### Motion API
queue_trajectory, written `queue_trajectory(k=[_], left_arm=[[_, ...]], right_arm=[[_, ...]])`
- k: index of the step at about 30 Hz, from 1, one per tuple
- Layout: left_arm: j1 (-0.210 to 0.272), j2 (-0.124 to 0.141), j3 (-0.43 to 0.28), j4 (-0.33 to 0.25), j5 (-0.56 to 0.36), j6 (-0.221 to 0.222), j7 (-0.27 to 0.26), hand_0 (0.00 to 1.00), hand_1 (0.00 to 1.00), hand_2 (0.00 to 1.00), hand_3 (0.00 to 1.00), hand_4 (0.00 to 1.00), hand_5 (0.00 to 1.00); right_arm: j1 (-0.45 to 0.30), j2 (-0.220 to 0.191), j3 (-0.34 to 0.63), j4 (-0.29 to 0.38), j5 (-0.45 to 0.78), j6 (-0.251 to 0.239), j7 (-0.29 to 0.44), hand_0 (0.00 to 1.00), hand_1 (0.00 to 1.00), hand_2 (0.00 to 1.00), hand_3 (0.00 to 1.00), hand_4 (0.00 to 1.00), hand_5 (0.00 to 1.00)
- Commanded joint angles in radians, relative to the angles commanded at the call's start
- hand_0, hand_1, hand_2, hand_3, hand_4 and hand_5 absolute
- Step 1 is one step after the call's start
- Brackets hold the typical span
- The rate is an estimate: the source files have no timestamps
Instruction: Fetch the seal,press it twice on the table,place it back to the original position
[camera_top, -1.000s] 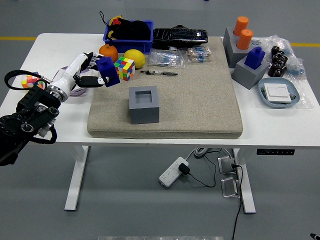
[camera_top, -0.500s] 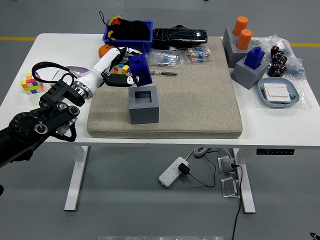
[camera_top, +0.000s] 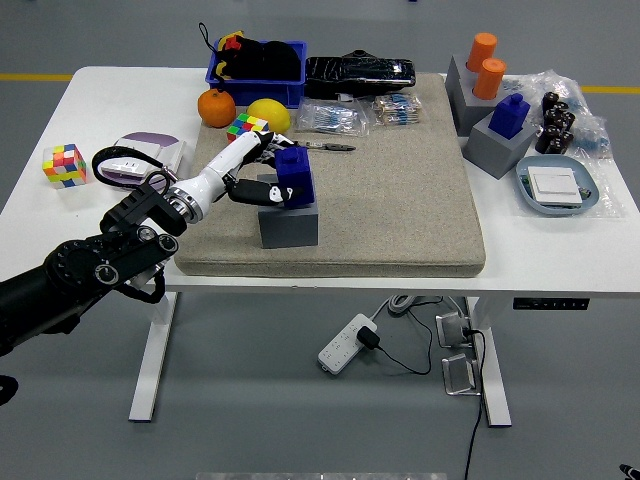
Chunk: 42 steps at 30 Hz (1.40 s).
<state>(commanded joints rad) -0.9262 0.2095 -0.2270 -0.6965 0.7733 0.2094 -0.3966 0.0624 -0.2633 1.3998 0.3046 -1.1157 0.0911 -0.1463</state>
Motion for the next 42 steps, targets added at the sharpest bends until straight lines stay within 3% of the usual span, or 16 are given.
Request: queue_trajectory(k=[10, 35, 36, 41, 42], left_arm=[[-0.009, -0.003, 0.020, 0.044, 0.002, 0.002, 0.001, 0.637, 0.506, 0.467, 0.579, 0.711, 0.002], [-0.025, -0.025, 0.074, 0.062, 0.011, 0.007, 0.000, 0.637, 0.507, 0.468, 0.579, 0.711, 0.002], [-0.026, -0.026, 0.076, 0.063, 0.013, 0.005, 0.003, 0.657, 0.563, 0.527, 0.594, 0.704, 0.002], [-0.027, -0.029, 0.076, 0.067, 0.029, -0.009, 0.024, 0.657, 0.563, 0.527, 0.594, 0.704, 0.002], [-0.027, -0.028, 0.076, 0.067, 0.032, -0.012, 0.028, 0.714, 0.750, 0.719, 0.639, 0.776, 0.002]], right_arm=[[0.001, -0.001, 0.001, 0.001, 0.002, -0.001, 0.000, 0.814, 0.712, 0.681, 0.687, 0.725, 0.505], [0.005, -0.002, -0.004, 0.003, 0.006, -0.002, 0.000, 0.813, 0.711, 0.681, 0.686, 0.724, 0.505], [0.005, -0.002, -0.004, 0.003, 0.006, -0.002, 0.000, 0.813, 0.711, 0.680, 0.686, 0.724, 0.505], [0.003, -0.002, -0.004, 0.001, 0.005, -0.002, -0.001, 0.813, 0.711, 0.680, 0.686, 0.724, 0.505], [0.003, -0.002, -0.004, 0.001, 0.005, -0.002, -0.001, 0.812, 0.711, 0.680, 0.686, 0.724, 0.505]])
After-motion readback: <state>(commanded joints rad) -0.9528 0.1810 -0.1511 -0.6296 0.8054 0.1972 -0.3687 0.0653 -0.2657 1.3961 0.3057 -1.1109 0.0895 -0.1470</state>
